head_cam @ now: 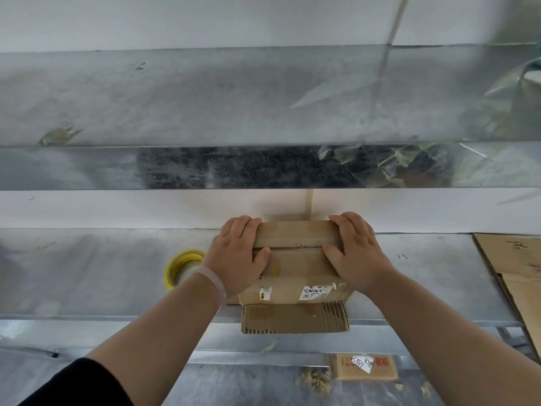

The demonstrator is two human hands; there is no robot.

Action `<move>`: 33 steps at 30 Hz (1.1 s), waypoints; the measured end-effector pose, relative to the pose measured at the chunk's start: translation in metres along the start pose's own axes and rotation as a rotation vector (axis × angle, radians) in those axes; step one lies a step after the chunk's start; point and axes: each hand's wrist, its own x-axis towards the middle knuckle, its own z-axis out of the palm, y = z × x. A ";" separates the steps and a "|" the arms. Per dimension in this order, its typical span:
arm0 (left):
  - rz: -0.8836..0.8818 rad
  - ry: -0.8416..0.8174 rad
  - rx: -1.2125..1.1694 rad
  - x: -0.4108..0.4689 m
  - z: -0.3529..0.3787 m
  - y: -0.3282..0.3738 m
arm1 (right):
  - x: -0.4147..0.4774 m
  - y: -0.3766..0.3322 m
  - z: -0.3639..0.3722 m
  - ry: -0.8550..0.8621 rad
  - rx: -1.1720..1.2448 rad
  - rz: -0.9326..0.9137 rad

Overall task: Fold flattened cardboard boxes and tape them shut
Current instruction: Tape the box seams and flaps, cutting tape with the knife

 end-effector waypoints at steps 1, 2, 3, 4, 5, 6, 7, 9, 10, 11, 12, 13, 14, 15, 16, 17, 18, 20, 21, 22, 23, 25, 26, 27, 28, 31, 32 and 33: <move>-0.001 -0.016 -0.026 0.000 0.000 0.000 | 0.000 0.001 0.000 -0.027 0.035 0.012; -0.001 -0.048 -0.050 0.000 0.001 0.000 | 0.000 0.001 -0.001 -0.058 0.056 0.022; 0.005 -0.082 -0.063 0.001 0.001 -0.001 | 0.001 0.001 -0.001 -0.091 0.054 0.031; 0.004 -0.116 -0.072 0.001 0.000 -0.001 | 0.002 0.001 -0.002 -0.114 0.036 0.044; -0.008 -0.136 -0.093 0.002 -0.002 0.000 | 0.003 -0.001 -0.002 -0.123 0.020 0.063; -0.037 -0.140 -0.139 0.003 -0.003 0.002 | 0.004 -0.003 -0.001 -0.119 0.020 0.090; -0.078 -0.120 -0.207 0.004 -0.004 0.005 | 0.005 -0.007 0.000 -0.106 0.034 0.122; -0.168 -0.035 -0.333 0.007 -0.004 0.011 | 0.006 -0.013 0.003 -0.071 0.064 0.180; -0.204 -0.004 -0.350 0.008 -0.003 0.015 | 0.006 -0.015 0.006 -0.050 0.083 0.202; -0.223 0.011 -0.339 0.009 -0.002 0.017 | 0.006 -0.015 0.008 -0.031 0.119 0.222; -0.233 0.013 -0.326 0.009 0.000 0.019 | 0.005 -0.015 0.010 -0.013 0.172 0.239; -0.241 0.008 -0.333 0.010 0.002 0.018 | 0.006 -0.014 0.010 -0.002 0.221 0.251; -0.259 -0.005 -0.362 0.010 0.003 0.018 | 0.006 -0.013 0.011 0.004 0.256 0.255; -0.283 -0.019 -0.407 0.011 0.004 0.016 | 0.006 -0.012 0.011 0.008 0.277 0.257; -0.306 -0.025 -0.453 0.012 0.004 0.015 | 0.006 -0.011 0.011 0.010 0.294 0.257; -0.317 -0.024 -0.488 0.013 0.005 0.015 | 0.007 -0.011 0.012 0.011 0.309 0.255; -0.318 -0.018 -0.505 0.013 0.005 0.015 | 0.007 -0.011 0.012 0.010 0.321 0.250; -0.307 -0.008 -0.514 0.013 0.005 0.016 | 0.009 -0.008 0.013 0.005 0.342 0.240; -0.301 -0.004 -0.521 0.013 0.006 0.015 | 0.009 -0.006 0.013 -0.002 0.356 0.240; -0.298 0.000 -0.535 0.012 0.006 0.014 | 0.009 -0.004 0.012 -0.016 0.379 0.246; -0.309 -0.001 -0.564 0.012 0.007 0.012 | 0.009 -0.001 0.012 -0.033 0.414 0.256; -0.358 -0.015 -0.658 0.010 0.005 0.008 | 0.007 0.003 0.012 -0.061 0.504 0.277; -0.376 -0.029 -0.712 0.009 0.004 0.007 | 0.005 0.005 0.013 -0.065 0.551 0.280; -0.388 -0.045 -0.768 0.008 0.003 0.006 | 0.004 0.006 0.013 -0.064 0.607 0.277; -0.398 -0.058 -0.818 0.007 0.003 0.007 | 0.003 0.008 0.012 -0.063 0.666 0.270; -0.429 -0.045 -0.877 0.008 0.004 0.008 | 0.000 0.009 0.010 -0.083 0.745 0.259; -0.440 -0.019 -0.869 0.007 0.004 0.008 | -0.001 0.008 0.009 -0.090 0.721 0.257; -0.454 0.019 -0.840 0.006 0.005 0.009 | -0.001 0.007 0.008 -0.082 0.682 0.252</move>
